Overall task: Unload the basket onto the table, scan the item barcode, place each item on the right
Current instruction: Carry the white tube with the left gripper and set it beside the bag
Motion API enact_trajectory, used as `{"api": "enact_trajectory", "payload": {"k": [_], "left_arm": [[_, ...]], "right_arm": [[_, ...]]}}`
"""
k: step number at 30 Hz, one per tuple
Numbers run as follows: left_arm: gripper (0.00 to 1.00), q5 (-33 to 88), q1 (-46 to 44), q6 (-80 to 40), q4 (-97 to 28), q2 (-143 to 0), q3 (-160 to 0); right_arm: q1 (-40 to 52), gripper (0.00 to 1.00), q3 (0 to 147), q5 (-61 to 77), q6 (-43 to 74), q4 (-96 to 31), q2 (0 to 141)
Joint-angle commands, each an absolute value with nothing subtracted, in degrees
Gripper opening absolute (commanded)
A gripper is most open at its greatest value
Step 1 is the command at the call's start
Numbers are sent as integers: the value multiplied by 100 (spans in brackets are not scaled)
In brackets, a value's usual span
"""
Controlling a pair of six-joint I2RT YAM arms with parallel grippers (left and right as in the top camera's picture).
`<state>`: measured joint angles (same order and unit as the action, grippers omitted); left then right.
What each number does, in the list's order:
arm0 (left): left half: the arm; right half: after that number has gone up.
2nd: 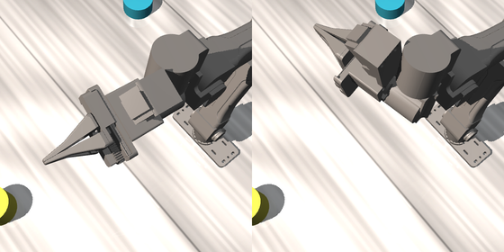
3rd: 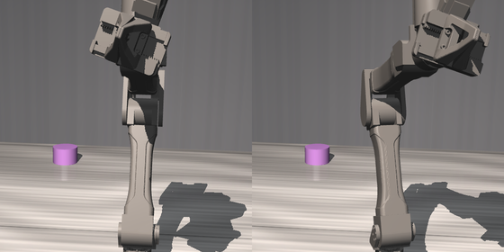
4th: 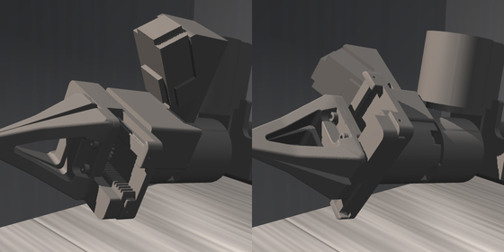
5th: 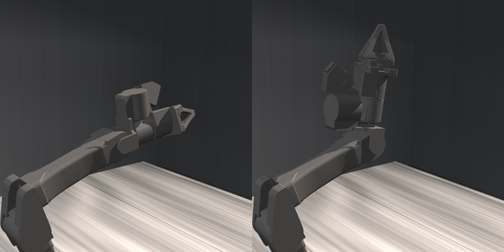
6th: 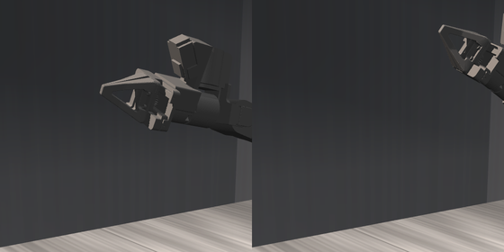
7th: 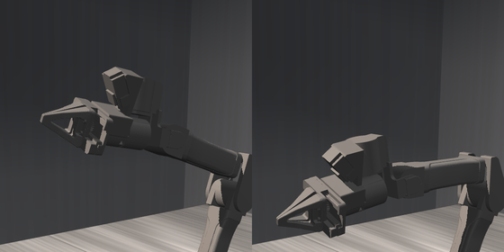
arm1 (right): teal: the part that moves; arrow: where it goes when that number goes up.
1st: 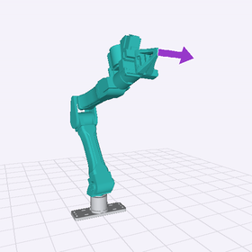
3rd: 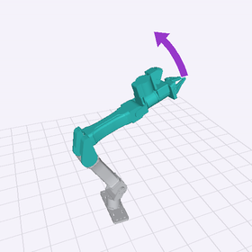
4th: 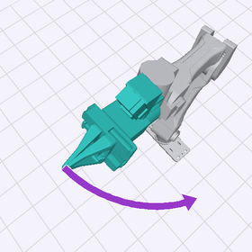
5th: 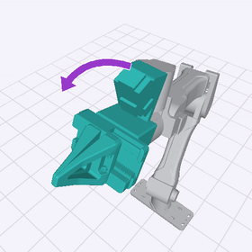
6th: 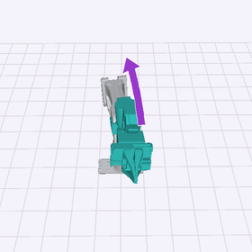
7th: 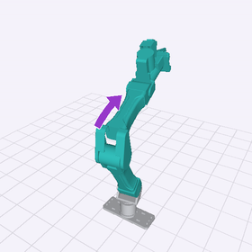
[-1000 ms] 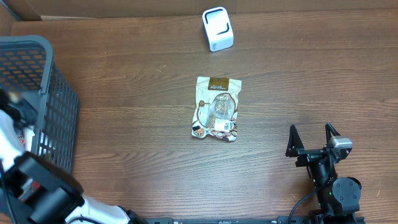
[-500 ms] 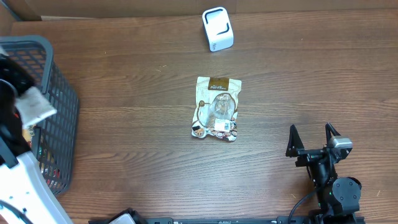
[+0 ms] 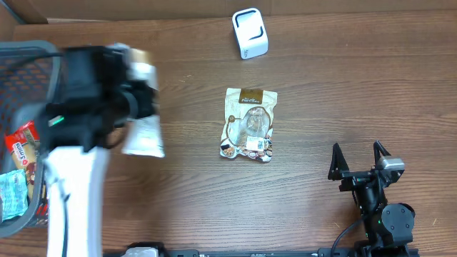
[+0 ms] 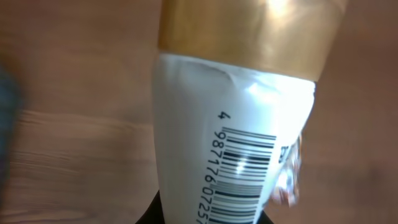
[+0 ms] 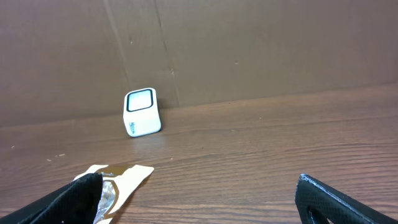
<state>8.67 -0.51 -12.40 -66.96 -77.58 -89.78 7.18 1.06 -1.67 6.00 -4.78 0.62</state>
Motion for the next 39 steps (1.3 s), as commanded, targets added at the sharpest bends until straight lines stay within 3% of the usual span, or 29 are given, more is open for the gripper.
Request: {"api": "enact_trajectory", "payload": {"k": [1, 8, 16, 31, 32, 34, 36, 37, 39], "left_arm": [[4, 1066, -648, -1542, -6337, -8071, -8112], [4, 1730, -1269, -1881, -5013, -8713, -6576], [4, 1691, -1514, -1931, -3922, -9507, -6077], [5, 1468, -1514, -2364, -3385, -10877, -6080], [10, 1468, -1514, -2362, -3391, -10877, -6080], [33, 1468, -1514, -2362, -3422, -10866, -6099], [71, 1479, -1514, -2362, -3470, -10864, -6147], [97, 1487, -1507, -2359, -3524, -10864, -6193], [100, 1485, -1500, -2338, -3704, -10864, -6348]], "right_arm": [[740, 100, 45, -139, 593, -464, 16], [740, 100, 45, -139, 593, -464, 16], [740, 100, 45, -139, 593, -464, 16], [740, 100, 45, -139, 591, -464, 16], [740, 100, 45, -139, 591, -464, 16], [740, 100, 45, -139, 591, -464, 16], [740, 100, 45, -139, 593, -464, 16], [740, 100, 45, -139, 591, -464, 16], [740, 100, 45, -139, 591, -464, 16]]}}
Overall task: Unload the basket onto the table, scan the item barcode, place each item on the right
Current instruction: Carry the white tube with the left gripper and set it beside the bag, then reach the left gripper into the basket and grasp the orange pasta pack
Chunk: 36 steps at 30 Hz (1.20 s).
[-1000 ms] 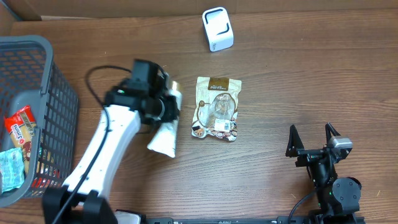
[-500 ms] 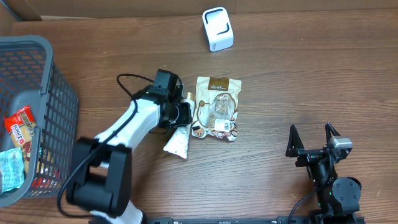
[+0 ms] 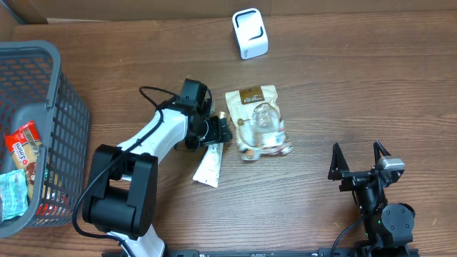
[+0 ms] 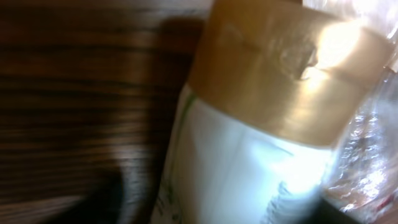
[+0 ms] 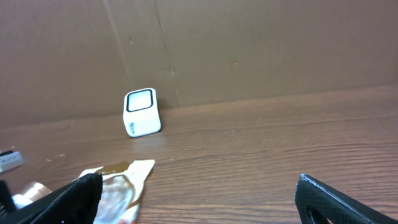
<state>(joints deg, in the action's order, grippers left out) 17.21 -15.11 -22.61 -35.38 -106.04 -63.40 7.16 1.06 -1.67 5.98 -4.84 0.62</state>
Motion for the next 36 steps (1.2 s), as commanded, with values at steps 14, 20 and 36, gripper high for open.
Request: {"api": "enact_trajectory", "payload": {"k": [14, 20, 36], "left_arm": [[100, 425, -1492, -1741, -7083, -10862, -10718], [100, 49, -1243, -1612, -8412, -10862, -13091], [100, 202, 2617, -1717, -9682, -10669, -14864]], "right_arm": [[740, 100, 45, -139, 593, -464, 16], [740, 100, 45, -139, 591, -464, 16], [740, 100, 45, -139, 591, -464, 16]]}}
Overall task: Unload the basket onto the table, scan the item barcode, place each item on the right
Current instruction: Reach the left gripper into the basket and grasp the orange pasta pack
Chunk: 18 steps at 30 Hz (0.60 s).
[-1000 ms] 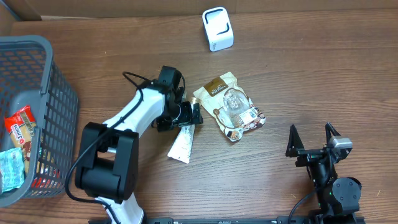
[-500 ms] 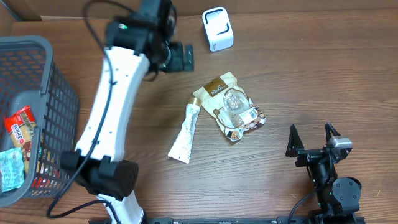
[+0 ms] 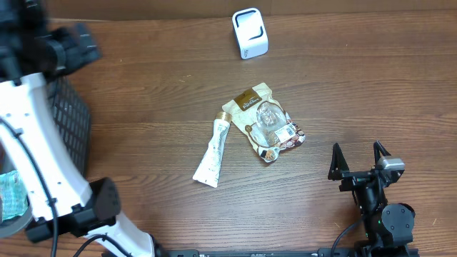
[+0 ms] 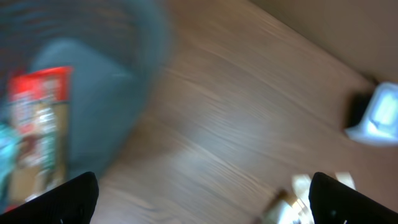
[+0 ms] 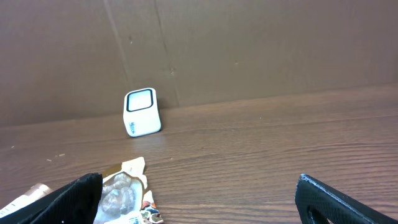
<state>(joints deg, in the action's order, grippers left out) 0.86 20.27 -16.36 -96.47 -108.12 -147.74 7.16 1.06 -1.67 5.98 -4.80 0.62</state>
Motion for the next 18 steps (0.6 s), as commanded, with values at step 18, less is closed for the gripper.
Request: {"api": "enact_trajectory", "payload": {"k": [18], "left_arm": [[95, 419, 5186, -1100, -8836, -10595, -11977]], "right_arm": [[740, 100, 45, -139, 593, -464, 16]]}}
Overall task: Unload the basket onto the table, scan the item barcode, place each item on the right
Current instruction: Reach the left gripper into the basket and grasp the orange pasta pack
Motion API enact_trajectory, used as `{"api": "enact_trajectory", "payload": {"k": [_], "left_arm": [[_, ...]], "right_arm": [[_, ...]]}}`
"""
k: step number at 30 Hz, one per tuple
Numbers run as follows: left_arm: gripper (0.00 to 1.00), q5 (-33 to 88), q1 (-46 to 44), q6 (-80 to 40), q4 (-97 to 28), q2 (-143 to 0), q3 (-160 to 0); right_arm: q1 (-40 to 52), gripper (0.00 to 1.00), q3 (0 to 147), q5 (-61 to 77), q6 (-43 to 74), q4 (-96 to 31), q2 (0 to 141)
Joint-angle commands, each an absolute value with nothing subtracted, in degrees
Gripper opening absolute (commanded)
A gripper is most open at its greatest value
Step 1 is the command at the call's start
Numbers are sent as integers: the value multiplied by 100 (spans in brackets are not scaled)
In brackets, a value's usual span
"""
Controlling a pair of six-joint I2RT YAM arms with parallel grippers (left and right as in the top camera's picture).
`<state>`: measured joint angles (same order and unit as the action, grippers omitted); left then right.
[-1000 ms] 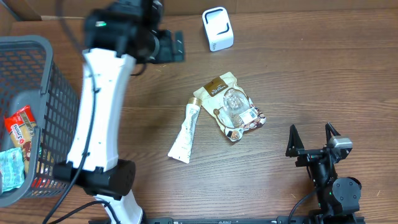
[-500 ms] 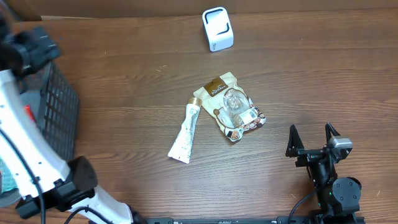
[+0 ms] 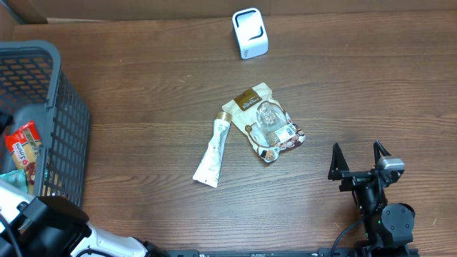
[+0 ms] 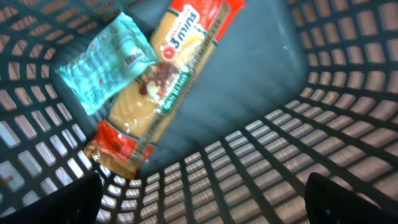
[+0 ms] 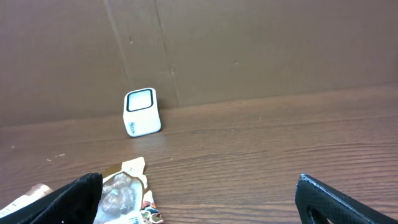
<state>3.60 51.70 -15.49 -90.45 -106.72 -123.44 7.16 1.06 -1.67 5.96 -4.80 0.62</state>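
Note:
My left gripper [image 4: 199,200] is open over the inside of the grey basket [image 4: 323,118], and nothing sits between its fingers. Below it lie a red and yellow noodle pack [image 4: 166,78] and a teal packet [image 4: 107,60]. On the table, a white tube with a gold cap [image 3: 213,151] lies beside a clear snack pouch [image 3: 268,130]. The white scanner [image 3: 249,33] stands at the far edge. My right gripper [image 3: 360,161] rests open near the front right, facing the scanner [image 5: 142,112] and the pouch [image 5: 126,190].
The basket [image 3: 68,135] fills the table's left side, with the noodle pack [image 3: 21,146] and the teal packet [image 3: 12,193] inside. A brown cardboard wall [image 5: 249,50] runs behind the scanner. Part of my left arm [image 3: 43,225] shows at the front left.
My left gripper was open, high over the basket's edge and the table. Now it looks down into the basket at the packs. The tube, the pouch and the right arm are unmoved.
My left gripper first held the tube in the air left of the pouch, barcode showing. Then it was low on the table with the tube against the pouch, which had shifted. Later the tube lay free, and the gripper was open at the far left, now over the basket.

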Motion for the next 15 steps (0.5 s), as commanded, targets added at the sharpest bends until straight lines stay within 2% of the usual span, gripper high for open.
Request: {"api": "enact_trajectory", "payload": {"k": [1, 15], "left_arm": [[95, 458, 5183, -952, -8696, -10595, -11799], [90, 333, 5131, 134, -6698, -10595, -9225]], "right_arm": [[740, 100, 45, -139, 591, -464, 16], [740, 100, 45, -139, 591, -464, 16]]}}
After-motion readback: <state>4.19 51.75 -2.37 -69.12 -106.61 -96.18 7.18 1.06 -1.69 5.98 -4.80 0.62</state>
